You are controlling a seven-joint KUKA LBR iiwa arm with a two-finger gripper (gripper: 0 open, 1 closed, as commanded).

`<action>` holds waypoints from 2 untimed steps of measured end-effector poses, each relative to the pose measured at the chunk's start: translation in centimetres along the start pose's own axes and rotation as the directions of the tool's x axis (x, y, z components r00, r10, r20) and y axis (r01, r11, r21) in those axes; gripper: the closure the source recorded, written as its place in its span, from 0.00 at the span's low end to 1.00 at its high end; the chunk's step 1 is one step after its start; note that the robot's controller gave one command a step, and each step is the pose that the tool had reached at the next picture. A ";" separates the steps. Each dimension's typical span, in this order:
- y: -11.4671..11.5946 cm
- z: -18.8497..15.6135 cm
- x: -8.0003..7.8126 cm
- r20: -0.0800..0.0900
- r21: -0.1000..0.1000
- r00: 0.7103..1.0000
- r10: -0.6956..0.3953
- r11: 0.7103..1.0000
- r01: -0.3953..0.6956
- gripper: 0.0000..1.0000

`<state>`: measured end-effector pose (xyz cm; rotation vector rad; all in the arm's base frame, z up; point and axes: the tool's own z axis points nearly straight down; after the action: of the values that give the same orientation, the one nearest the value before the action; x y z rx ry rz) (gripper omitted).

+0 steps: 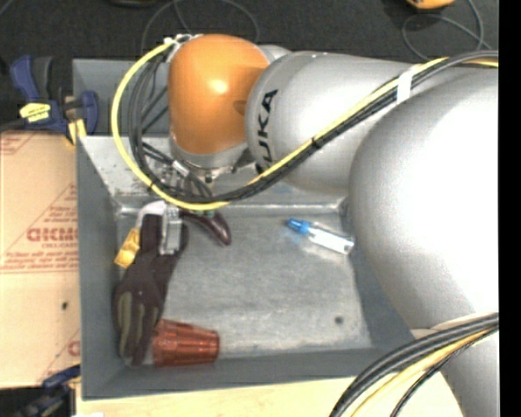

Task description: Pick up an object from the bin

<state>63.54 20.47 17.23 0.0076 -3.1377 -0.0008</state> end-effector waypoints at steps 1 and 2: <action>-0.1 -0.5 -0.1 0.007 -0.001 1.000 0.004 1.000 -0.004 0.00; 0.4 3.9 0.4 0.014 0.001 0.973 -0.231 0.973 0.231 0.00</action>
Offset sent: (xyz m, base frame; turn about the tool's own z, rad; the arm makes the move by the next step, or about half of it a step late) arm -0.0157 0.0097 -0.1023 -0.5139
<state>63.17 20.88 13.35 0.3746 -3.1298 -0.0025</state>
